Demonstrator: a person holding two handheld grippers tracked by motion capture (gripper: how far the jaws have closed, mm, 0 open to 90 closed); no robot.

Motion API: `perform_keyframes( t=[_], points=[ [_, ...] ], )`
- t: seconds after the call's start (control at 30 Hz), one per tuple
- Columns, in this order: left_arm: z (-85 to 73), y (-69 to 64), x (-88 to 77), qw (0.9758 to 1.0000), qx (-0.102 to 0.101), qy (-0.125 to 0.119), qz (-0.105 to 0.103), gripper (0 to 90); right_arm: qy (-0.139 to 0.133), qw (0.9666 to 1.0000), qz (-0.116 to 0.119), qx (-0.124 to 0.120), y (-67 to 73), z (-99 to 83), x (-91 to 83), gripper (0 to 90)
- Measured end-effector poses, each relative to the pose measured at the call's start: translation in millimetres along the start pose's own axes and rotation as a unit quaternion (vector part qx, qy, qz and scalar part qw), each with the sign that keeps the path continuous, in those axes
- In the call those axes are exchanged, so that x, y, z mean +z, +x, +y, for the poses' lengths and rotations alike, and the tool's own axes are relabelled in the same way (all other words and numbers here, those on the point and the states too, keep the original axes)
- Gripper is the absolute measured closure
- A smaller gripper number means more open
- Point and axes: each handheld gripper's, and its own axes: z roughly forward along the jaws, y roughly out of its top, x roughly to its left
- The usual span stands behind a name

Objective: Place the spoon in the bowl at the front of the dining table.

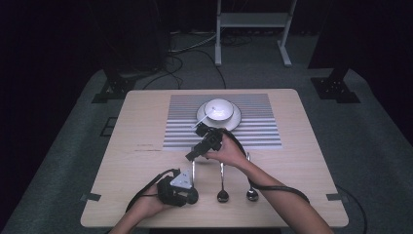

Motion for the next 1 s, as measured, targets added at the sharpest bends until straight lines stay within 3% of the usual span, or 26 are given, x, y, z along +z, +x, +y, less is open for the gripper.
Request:
perform_keyframes(
  t=[0.13, 0.33, 0.5, 0.67, 0.83, 1.0],
  points=[
    [-0.1, 0.2, 0.0, 1.0000, -0.001, 0.000, -0.001, 68.0, 0.003, 1.0000, 0.001, 0.004, -1.8, 1.4, 2.7, 48.9],
    [-0.5, 0.7, 0.1, 1.0000, -0.005, -0.002, -0.003, 68.0, 0.015, 0.9998, -0.011, 0.008, -2.9, 2.8, 6.2, 65.3],
    [0.0, 1.0, -0.9, 1.0000, -0.001, 0.003, -0.001, 67.0, 0.019, 0.9997, -0.008, 0.012, -3.3, 3.7, 3.4, 68.1],
    [0.0, 1.6, -6.6, 0.9998, -0.004, 0.016, 0.008, 59.7, 0.013, 0.9998, 0.004, 0.012, 2.1, 6.2, -3.8, 75.6],
    [-7.2, 11.0, -27.2, 0.9982, -0.047, -0.038, -0.003, 55.2, 0.010, 0.9993, 0.024, 0.027, 10.0, 11.0, -16.9, 82.7],
    [-16.9, 21.7, -42.4, 0.9947, -0.082, -0.058, 0.021, 47.5, 0.008, 0.9986, 0.038, 0.037, 19.6, 17.8, -33.9, 88.3]
  ],
)
